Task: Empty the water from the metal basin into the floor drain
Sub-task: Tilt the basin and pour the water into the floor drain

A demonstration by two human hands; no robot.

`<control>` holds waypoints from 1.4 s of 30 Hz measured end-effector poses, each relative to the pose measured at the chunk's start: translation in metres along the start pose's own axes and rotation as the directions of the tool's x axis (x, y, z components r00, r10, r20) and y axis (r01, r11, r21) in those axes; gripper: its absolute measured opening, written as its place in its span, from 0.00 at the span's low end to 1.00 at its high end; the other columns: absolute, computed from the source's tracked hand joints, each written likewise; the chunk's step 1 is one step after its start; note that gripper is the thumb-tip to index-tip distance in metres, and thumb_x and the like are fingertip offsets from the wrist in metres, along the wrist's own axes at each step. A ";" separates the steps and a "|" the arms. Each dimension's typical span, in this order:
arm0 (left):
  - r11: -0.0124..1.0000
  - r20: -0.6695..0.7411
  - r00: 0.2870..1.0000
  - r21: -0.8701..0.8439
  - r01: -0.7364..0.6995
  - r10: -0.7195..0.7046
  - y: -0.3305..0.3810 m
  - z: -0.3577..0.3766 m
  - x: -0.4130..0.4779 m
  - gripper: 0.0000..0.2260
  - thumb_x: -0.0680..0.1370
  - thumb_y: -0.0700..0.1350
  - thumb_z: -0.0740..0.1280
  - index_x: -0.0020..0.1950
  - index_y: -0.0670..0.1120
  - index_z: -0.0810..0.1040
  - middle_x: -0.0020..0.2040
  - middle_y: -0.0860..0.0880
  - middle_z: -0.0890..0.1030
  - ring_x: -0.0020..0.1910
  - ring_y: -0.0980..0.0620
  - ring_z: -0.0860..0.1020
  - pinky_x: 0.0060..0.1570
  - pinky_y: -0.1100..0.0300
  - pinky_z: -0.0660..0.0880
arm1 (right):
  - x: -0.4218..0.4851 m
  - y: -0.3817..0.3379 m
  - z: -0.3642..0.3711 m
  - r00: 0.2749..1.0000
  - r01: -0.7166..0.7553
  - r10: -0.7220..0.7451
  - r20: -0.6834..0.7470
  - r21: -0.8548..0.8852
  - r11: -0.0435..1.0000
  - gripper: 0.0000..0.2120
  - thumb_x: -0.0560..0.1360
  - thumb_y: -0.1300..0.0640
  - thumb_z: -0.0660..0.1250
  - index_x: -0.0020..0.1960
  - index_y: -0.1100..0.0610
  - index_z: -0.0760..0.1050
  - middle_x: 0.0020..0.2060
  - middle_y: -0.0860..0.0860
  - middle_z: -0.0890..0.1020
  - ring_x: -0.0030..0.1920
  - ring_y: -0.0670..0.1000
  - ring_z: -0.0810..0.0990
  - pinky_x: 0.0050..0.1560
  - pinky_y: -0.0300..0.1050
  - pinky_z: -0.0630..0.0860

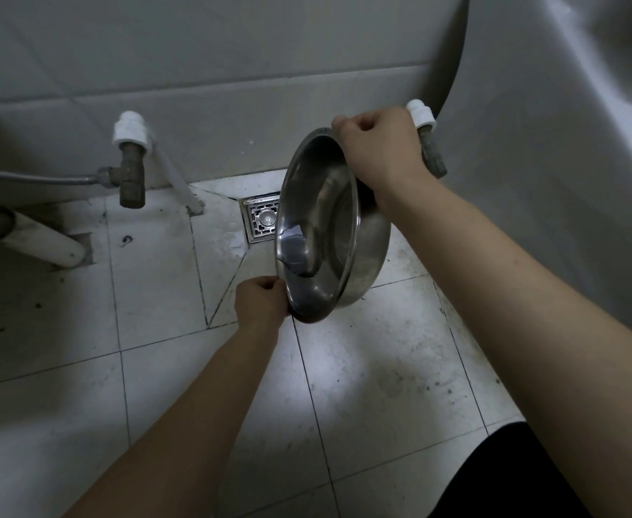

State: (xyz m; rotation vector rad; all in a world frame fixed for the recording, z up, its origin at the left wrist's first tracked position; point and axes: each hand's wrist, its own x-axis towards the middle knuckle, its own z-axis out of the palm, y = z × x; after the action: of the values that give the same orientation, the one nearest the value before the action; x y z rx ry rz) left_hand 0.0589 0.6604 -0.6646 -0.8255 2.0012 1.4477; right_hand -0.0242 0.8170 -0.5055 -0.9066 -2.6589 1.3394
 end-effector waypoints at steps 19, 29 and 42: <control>1.000 0.015 1.000 -0.001 -0.026 0.026 0.002 0.002 -0.004 0.15 0.79 0.33 0.66 0.36 0.47 0.81 0.38 0.44 0.84 0.41 0.42 0.84 0.49 0.46 0.85 | -0.008 -0.007 -0.006 1.000 -0.001 0.001 -0.012 -0.012 1.000 0.19 0.80 0.50 0.67 0.48 0.67 0.83 0.34 0.55 0.78 0.48 0.63 0.84 0.54 0.59 0.83; 0.999 0.007 0.999 0.011 -0.034 0.034 0.000 0.005 -0.003 0.13 0.79 0.34 0.67 0.38 0.47 0.83 0.39 0.45 0.84 0.37 0.48 0.83 0.44 0.52 0.84 | -0.010 -0.008 -0.009 1.000 -0.006 0.005 -0.009 -0.020 1.000 0.18 0.80 0.49 0.67 0.50 0.64 0.85 0.45 0.60 0.87 0.48 0.61 0.85 0.56 0.58 0.83; 1.000 0.013 1.000 0.003 -0.022 0.022 0.001 0.008 -0.004 0.14 0.79 0.33 0.67 0.37 0.48 0.82 0.39 0.46 0.84 0.38 0.47 0.83 0.47 0.50 0.84 | -0.009 -0.008 -0.010 1.000 0.019 -0.019 0.004 -0.044 0.999 0.19 0.81 0.49 0.66 0.51 0.66 0.83 0.41 0.61 0.84 0.49 0.62 0.84 0.56 0.59 0.82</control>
State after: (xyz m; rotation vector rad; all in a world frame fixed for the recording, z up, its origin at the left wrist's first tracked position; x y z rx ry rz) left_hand 0.0614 0.6694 -0.6632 -0.7932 2.0085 1.4574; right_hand -0.0179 0.8164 -0.4911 -0.8826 -2.7022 1.2848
